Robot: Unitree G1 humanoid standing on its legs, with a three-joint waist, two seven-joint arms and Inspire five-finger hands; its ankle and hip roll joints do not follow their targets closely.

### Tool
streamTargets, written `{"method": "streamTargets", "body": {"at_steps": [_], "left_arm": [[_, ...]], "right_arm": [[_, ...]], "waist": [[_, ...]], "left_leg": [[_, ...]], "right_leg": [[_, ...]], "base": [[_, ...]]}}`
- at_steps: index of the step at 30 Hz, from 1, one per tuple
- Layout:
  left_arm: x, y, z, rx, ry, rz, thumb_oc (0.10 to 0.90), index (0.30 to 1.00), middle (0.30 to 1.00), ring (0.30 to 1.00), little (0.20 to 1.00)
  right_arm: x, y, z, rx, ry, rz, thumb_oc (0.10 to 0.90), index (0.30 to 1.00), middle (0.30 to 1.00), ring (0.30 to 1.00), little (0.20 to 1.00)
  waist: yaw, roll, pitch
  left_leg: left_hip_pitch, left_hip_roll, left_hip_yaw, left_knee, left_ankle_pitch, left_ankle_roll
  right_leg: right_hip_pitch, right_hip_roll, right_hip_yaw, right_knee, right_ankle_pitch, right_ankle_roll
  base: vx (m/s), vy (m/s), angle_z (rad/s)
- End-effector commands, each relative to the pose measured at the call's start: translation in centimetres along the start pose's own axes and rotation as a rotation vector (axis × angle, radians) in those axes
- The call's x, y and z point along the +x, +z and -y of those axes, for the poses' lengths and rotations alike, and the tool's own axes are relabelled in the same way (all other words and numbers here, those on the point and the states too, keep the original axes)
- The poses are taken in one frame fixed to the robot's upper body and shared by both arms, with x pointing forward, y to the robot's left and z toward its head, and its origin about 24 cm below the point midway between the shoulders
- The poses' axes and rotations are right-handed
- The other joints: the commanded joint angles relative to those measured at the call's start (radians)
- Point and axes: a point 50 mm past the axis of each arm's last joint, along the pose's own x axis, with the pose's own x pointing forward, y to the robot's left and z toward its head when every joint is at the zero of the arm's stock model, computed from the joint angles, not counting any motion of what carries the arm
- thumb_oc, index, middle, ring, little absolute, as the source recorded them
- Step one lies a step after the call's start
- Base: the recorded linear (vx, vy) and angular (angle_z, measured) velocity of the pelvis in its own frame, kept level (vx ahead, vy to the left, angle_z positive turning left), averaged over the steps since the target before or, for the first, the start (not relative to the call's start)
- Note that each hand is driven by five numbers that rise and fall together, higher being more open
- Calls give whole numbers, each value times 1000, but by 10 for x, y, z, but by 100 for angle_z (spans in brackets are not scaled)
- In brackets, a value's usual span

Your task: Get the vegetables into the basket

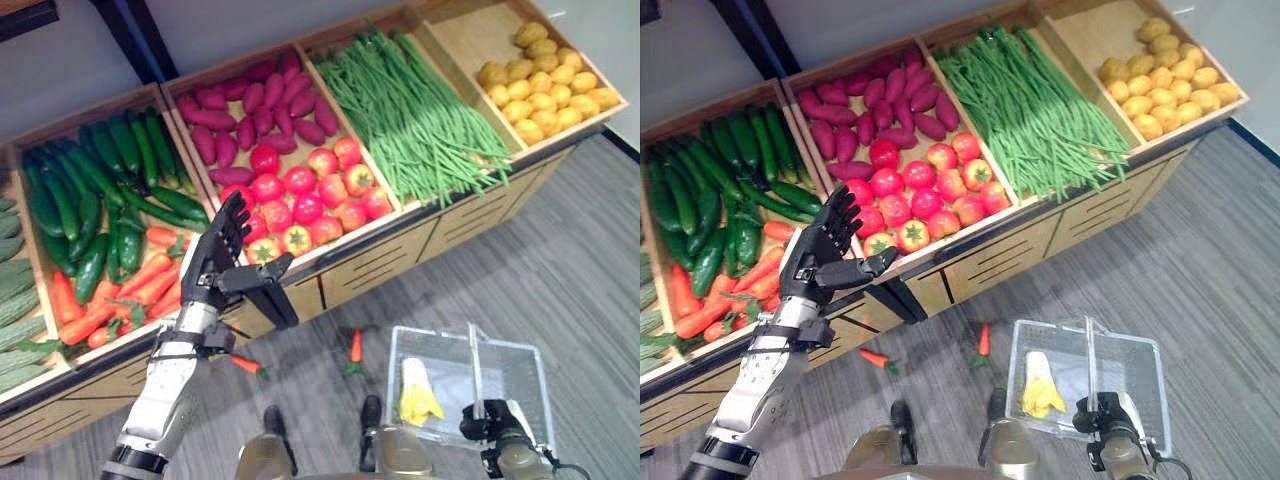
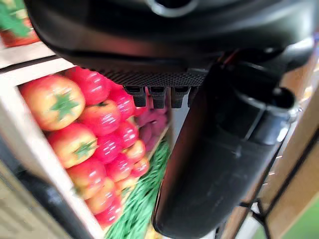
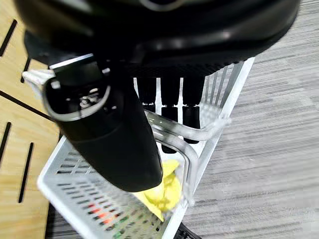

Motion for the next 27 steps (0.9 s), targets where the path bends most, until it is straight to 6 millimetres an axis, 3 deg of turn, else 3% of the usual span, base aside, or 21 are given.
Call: {"method": "streamTargets", "body": {"at_steps": [1, 4, 12, 13, 15, 17, 18, 19, 21, 27], "left_arm": [[10, 58, -3, 62, -13, 301, 900, 1000, 1000, 1000, 1000], [9, 61, -9, 183, -4, 303, 900, 1000, 1000, 1000, 1000], [2, 63, -31, 395, 95, 288, 900, 1000, 1000, 1000, 1000], [-2, 64, -43, 539, 165, 281, 900, 1000, 1000, 1000, 1000], [-3, 65, -46, 588, 187, 285, 900, 1000, 1000, 1000, 1000], [-13, 69, -73, 902, 296, 251, 900, 1000, 1000, 1000, 1000], [-16, 69, -79, 971, 309, 229, 900, 1000, 1000, 1000, 1000], [-16, 69, -79, 975, 310, 228, 900, 1000, 1000, 1000, 1000], [-23, 71, -92, 1148, 326, 196, 900, 1000, 1000, 1000, 1000], [-29, 72, -107, 1328, 349, 142, 900, 1000, 1000, 1000, 1000]], "right_arm": [[-6, -24, 6, -29, -26, -53, 400, 300, 300, 300, 300], [-8, -29, 0, -22, -6, -69, 400, 300, 300, 300, 300], [-9, -25, -14, -29, 33, -63, 400, 300, 300, 300, 300], [-11, -27, -17, -38, 37, -67, 400, 300, 300, 300, 300], [-11, -28, -18, -39, 37, -68, 400, 300, 300, 300, 300], [-12, -33, -17, -36, 27, -85, 400, 300, 300, 300, 300], [-13, -35, -16, -38, 25, -91, 400, 300, 300, 300, 300], [-13, -35, -16, -39, 26, -91, 400, 300, 300, 300, 300], [-13, -39, -11, -60, 19, -97, 406, 308, 308, 308, 308], [-12, -36, -10, -115, 33, -79, 400, 300, 300, 300, 300]], "waist": [[8, -34, -46], [24, -45, -48], [50, -72, -62], [59, -78, -68], [62, -80, -71], [78, -83, -79], [81, -82, -81], [80, -83, -82], [79, -80, -91], [66, -78, -102]], "left_leg": [[-2, -43, -52, -45, -76, 36], [20, -82, -75, -109, -73, 60], [37, -107, -81, -143, -77, 75], [38, -107, -80, -144, -78, 74], [37, -106, -80, -144, -77, 73], [30, -99, -86, -144, -71, 64], [28, -98, -87, -144, -69, 62], [28, -98, -87, -144, -69, 61], [28, -93, -85, -144, -66, 53], [34, -84, -71, -144, -64, 43]], "right_leg": [[-4, -51, 29, 20, -9, 111], [-1, -87, 10, 46, -1, 131], [9, -106, -1, 37, 22, 152], [15, -104, -4, 25, 28, 154], [17, -103, -5, 20, 29, 154], [27, -97, -21, 0, 31, 155], [31, -97, -25, -6, 31, 155], [32, -96, -26, -8, 32, 155], [47, -90, -31, -33, 35, 155], [63, -78, -23, -70, 45, 154]], "base": [[100, 182, 77], [28, 206, 57], [-2, 72, 18], [-22, 17, 4], [0, 0, 0], [-38, -46, -2], [-29, -30, 5], [-3, -18, 8], [0, -21, 8], [3, -3, -2]]}}
